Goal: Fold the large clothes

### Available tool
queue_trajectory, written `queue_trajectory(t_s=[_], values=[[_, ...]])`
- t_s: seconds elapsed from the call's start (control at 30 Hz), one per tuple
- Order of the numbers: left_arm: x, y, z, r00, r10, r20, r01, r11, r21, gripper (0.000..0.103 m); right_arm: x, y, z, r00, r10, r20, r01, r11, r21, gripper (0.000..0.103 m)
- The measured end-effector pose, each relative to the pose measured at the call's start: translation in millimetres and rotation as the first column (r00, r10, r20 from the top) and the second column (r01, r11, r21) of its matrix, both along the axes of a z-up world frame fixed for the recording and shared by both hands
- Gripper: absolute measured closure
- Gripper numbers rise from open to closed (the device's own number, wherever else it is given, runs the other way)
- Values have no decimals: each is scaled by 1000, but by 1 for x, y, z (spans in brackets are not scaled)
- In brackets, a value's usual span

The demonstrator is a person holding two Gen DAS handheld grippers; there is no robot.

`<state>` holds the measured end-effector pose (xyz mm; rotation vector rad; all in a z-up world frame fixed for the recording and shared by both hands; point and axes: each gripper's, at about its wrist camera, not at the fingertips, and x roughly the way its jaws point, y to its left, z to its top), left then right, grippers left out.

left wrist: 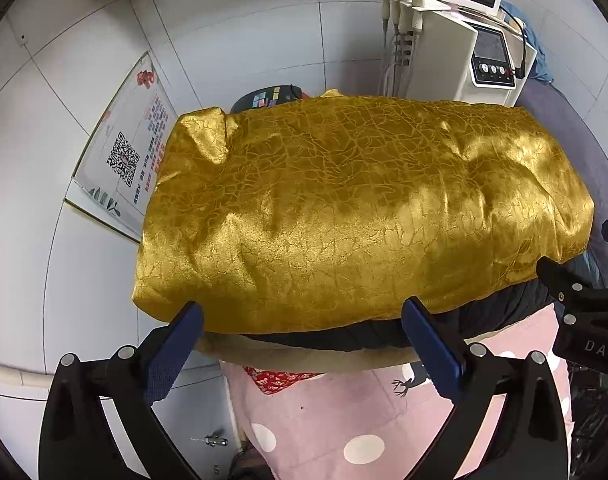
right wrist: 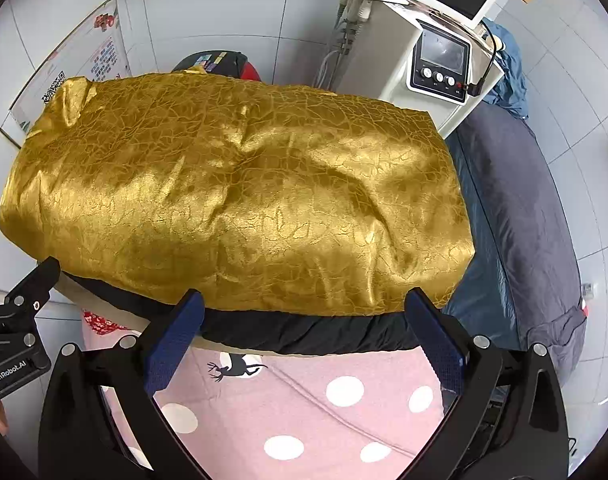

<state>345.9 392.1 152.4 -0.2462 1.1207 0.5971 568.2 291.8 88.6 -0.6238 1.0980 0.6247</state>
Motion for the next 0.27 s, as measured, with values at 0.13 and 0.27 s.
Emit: queue_trajectory(t_s=[0.13, 0.27], values=[[-3, -1, 0, 1000, 1, -2, -1, 1000, -5, 6, -2, 0, 0, 1000, -1, -5, 1, 1000, 5, 5], [-6, -2, -1, 1000, -1, -2, 1, 1000, -7, 6, -6, 1, 0, 1000, 9, -3, -8, 1000, 4, 5]])
